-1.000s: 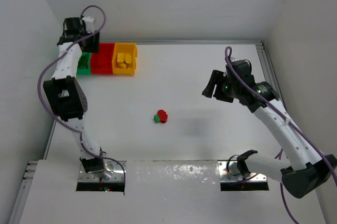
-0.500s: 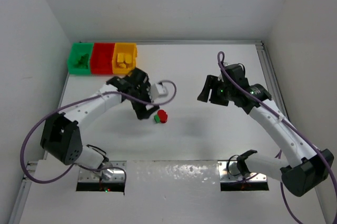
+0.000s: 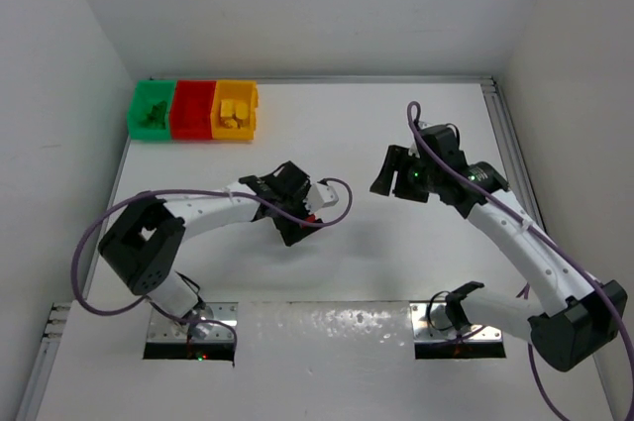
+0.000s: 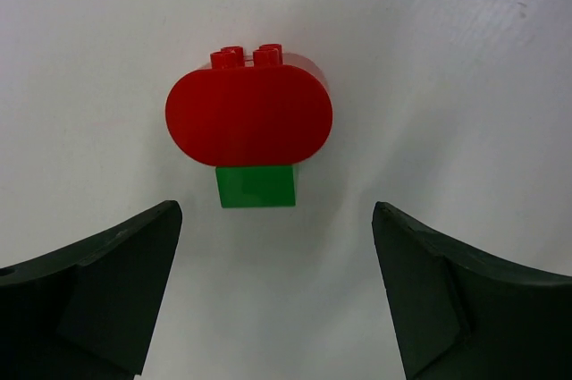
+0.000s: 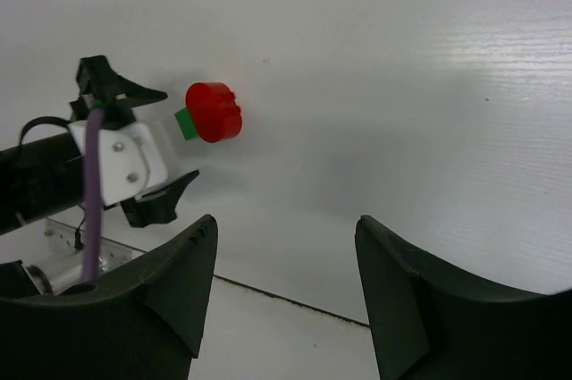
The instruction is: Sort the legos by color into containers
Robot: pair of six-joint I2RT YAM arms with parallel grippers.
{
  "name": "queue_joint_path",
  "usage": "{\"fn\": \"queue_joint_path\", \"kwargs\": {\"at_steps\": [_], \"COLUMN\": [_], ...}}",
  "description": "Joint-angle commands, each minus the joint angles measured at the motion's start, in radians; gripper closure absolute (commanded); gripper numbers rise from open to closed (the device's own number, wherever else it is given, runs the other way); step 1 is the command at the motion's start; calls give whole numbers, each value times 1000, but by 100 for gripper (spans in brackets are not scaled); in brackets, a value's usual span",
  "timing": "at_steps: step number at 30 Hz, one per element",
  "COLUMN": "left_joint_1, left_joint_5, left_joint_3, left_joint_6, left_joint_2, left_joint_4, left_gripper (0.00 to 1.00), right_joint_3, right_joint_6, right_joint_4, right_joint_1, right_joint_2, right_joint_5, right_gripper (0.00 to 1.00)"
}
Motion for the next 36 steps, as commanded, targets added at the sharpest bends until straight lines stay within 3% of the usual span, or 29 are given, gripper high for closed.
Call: {"fn": "queue_joint_path", "kwargs": {"at_steps": [1, 6, 18, 21, 25, 29, 36], "left_joint_1": [5, 5, 5, 5, 5, 7, 8], "left_joint_5": [-24, -44, -9, 10, 20, 36, 204], "left_joint_3": [-6, -3, -13, 0, 10, 52, 177], "left_joint_6": [-43, -40, -45, -41, -45, -42, -32], "left_joint_2": [29, 69, 109, 122, 129, 82, -139], "left_joint_4": [109, 120, 153, 137, 118, 78, -14], "left_gripper": [14, 19, 58, 73, 100, 100, 100], "right_joint_3": [14, 9, 21, 24, 20, -9, -26], "right_joint_6": [-14, -12, -14, -14, -14, -1, 6], "right_joint_4": [8, 7, 13, 11, 5, 39, 125], "right_joint_1": [8, 8, 8, 8, 8, 7, 2], "right_joint_2": [-33, -39, -33, -33, -36, -30, -3], "right_joint_5": [24, 31, 45, 45, 44, 1, -56], "right_gripper": [37, 37, 37, 37, 37, 36, 36]}}
